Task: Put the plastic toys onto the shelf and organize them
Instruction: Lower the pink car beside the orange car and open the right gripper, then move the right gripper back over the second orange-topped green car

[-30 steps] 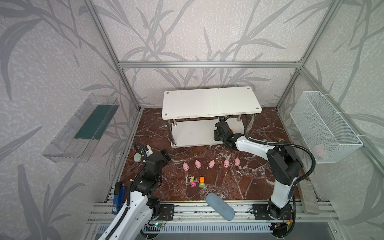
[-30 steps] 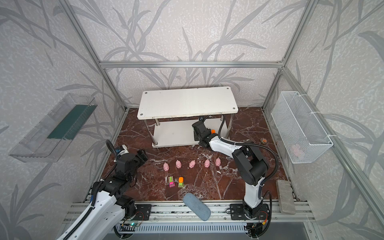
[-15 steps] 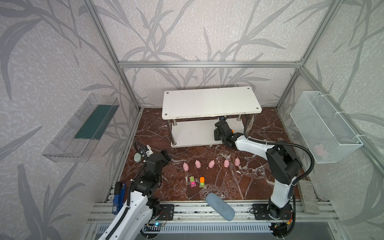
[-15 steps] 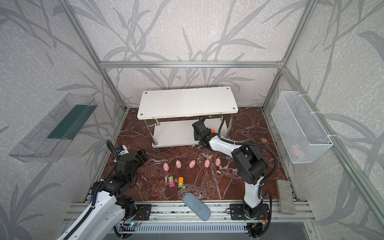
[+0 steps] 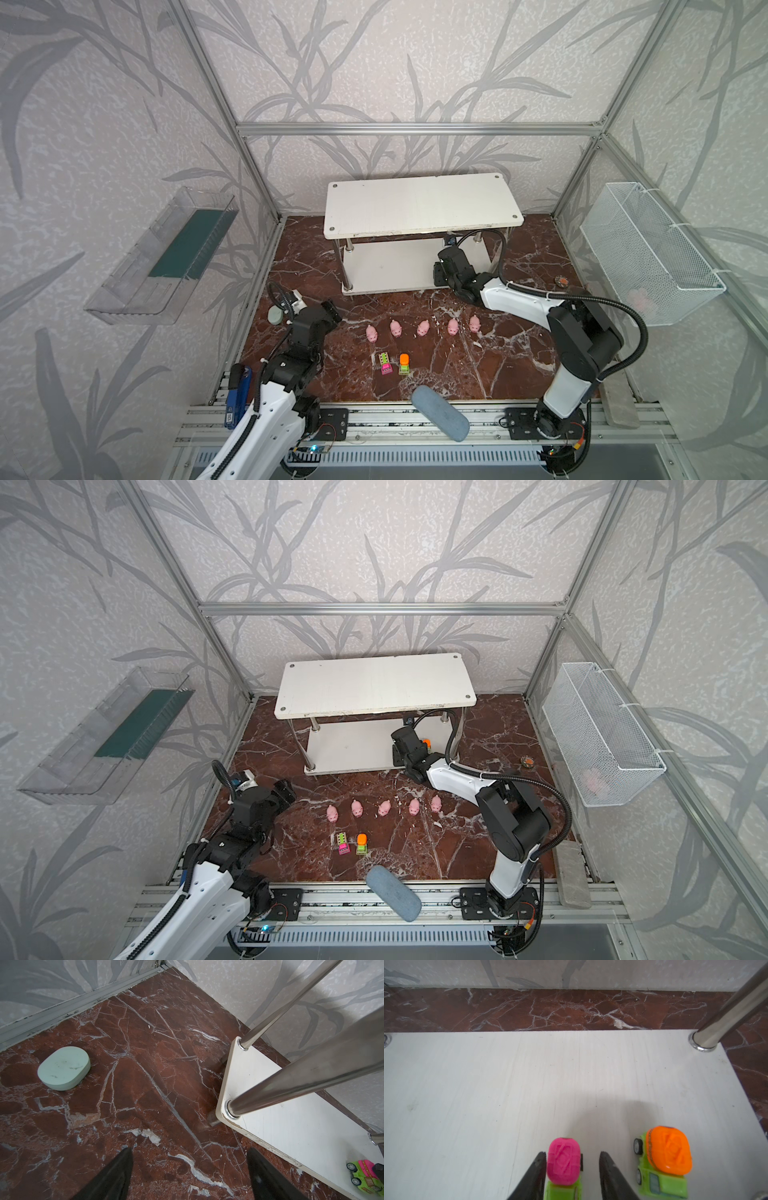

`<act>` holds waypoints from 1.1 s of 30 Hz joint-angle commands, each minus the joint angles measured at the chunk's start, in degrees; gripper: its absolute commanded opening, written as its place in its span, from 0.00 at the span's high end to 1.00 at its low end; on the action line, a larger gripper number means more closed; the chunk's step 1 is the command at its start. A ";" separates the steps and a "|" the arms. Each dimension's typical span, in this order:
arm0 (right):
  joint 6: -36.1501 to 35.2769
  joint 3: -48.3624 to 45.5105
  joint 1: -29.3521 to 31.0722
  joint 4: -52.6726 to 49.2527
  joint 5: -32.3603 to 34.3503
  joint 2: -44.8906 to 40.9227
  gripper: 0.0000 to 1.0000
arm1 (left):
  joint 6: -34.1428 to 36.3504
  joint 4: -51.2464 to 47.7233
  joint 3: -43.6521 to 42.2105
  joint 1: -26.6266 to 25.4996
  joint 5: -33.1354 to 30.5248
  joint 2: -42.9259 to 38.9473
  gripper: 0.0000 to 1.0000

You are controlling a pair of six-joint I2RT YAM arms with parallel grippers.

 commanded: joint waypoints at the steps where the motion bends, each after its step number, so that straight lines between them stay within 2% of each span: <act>1: 0.61 -2.31 -0.20 3.38 -1.94 -4.94 0.55 | -0.79 -0.04 -0.56 -0.09 -0.60 -0.25 0.16; 13: 1.41 -6.32 0.15 5.44 -3.66 -6.88 0.54 | -0.78 -0.34 -0.49 -0.09 -0.73 -0.47 0.16; 20: 1.84 -11.73 2.88 6.84 -4.42 -12.04 0.54 | -0.84 -1.08 -0.63 -0.10 -0.77 -1.37 0.16; 27: 3.17 -16.69 11.06 1.89 -4.19 -19.51 0.53 | -1.30 -1.86 -1.32 -0.10 -0.67 -2.57 0.16; 33: 10.34 -17.60 20.87 -3.87 -6.38 -21.82 0.53 | -1.56 -2.30 -1.50 -0.10 -0.74 -3.06 0.16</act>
